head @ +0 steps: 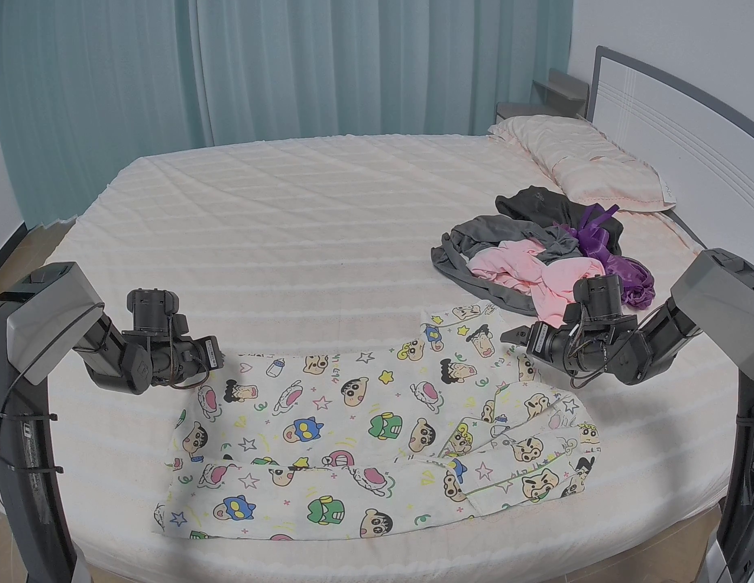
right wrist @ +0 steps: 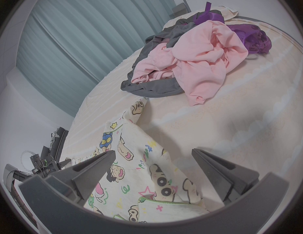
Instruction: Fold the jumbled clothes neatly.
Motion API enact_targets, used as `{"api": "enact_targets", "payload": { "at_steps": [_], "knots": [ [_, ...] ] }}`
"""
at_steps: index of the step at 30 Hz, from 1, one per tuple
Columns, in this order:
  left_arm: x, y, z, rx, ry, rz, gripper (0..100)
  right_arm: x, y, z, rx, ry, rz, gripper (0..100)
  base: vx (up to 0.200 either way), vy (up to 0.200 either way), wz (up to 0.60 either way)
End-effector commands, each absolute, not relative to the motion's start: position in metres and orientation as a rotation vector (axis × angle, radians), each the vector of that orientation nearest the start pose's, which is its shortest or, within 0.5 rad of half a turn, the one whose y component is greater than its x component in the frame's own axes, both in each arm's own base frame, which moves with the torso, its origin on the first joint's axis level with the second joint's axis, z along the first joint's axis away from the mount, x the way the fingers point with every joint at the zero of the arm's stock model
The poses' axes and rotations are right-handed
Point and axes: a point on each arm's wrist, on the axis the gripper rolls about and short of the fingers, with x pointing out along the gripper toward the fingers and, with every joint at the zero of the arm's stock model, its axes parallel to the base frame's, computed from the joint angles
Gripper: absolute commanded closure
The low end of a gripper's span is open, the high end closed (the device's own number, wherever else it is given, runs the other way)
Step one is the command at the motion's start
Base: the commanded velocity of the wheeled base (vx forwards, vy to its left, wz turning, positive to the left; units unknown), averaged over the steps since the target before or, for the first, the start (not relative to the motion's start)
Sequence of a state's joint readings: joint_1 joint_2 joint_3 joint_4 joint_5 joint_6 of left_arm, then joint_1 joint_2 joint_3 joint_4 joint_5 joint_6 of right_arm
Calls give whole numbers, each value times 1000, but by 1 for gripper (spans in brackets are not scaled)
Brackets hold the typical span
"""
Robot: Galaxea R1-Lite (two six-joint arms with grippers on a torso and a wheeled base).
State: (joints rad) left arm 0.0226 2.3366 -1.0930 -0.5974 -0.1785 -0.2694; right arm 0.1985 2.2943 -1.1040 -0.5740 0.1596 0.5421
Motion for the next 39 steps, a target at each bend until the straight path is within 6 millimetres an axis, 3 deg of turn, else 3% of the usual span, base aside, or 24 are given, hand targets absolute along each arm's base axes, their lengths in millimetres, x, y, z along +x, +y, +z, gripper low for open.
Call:
{"api": "enact_targets", "payload": {
  "at_steps": [1, 11, 20, 26, 27, 32, 39],
  "knots": [
    [416, 7, 14, -325, 661, -56, 100, 409, 86, 31, 508, 698, 170, 0, 0, 0, 0],
    [412, 3, 25, -317, 644, -62, 100, 429, 94, 39, 498, 635, 191, 0, 0, 0, 0],
    [406, -3, 24, -314, 661, -74, 100, 457, 106, 22, 446, 638, 208, 0, 0, 0, 0],
    [405, -3, 25, -314, 661, -76, 100, 468, 126, 18, 365, 639, 233, 0, 0, 0, 0],
    [405, -3, 25, -314, 661, -73, 100, 467, 129, 17, 348, 653, 238, 100, 0, 0, 0],
    [405, -3, 26, -314, 658, -73, 100, 466, 135, 17, 304, 652, 252, 100, 0, 0, 0],
    [402, -2, 30, -310, 655, -63, 100, 462, 130, 34, 329, 629, 225, 100, 0, 0, 0]
  ]
}}
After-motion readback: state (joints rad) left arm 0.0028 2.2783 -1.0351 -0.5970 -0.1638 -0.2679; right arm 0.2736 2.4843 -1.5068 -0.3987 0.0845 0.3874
